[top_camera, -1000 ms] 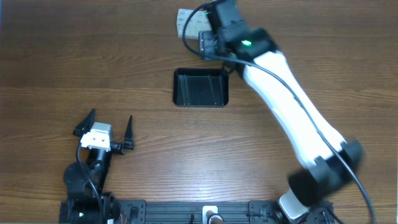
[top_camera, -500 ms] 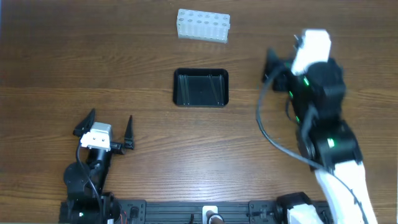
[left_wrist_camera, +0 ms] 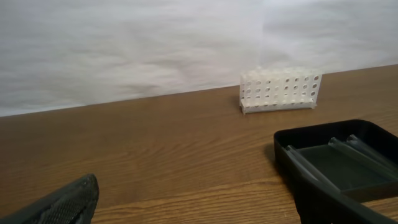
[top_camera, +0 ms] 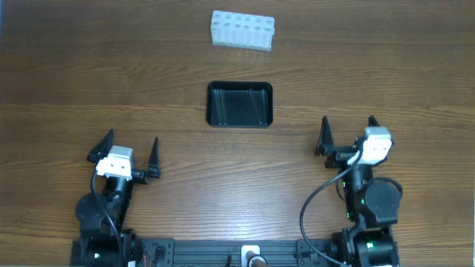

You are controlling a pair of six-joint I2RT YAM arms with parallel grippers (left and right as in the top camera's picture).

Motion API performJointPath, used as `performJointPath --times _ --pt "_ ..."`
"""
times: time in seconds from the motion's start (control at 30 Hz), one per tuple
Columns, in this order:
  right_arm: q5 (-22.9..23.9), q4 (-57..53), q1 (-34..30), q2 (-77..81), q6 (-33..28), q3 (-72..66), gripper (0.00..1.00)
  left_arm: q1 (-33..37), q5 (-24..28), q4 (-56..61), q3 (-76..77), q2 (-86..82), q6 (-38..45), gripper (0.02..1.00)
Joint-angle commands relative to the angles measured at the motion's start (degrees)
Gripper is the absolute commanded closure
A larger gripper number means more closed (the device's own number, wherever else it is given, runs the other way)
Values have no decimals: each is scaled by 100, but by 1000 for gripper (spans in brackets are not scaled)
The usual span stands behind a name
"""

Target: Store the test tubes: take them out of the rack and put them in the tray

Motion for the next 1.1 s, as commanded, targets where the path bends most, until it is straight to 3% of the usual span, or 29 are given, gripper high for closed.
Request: performJointPath --times 0.03,0.33,0.5,0.57,0.7,0.77,1.1 --pt "-94 140 4 -811 -94 -452 9 35 55 -9 -26 -35 61 18" --pt "-133 22 -13 -1515 -28 -925 7 33 55 -9 -26 -35 61 18" --pt "240 -256 -201 -1543 -31 -925 9 35 55 -9 -26 -35 61 18" --pt "131 -570 -280 -1547 -33 -925 7 33 55 -9 -26 -35 61 18" --pt "-496 -616 -302 -1547 -946 -925 9 33 55 -9 -26 -35 61 18" --pt "-518 -608 -302 -1547 -1244 -925 7 35 55 -9 -26 -35 61 18" --pt "-323 -1082 -302 -1547 -1292 -925 7 35 55 -9 -26 -35 61 18"
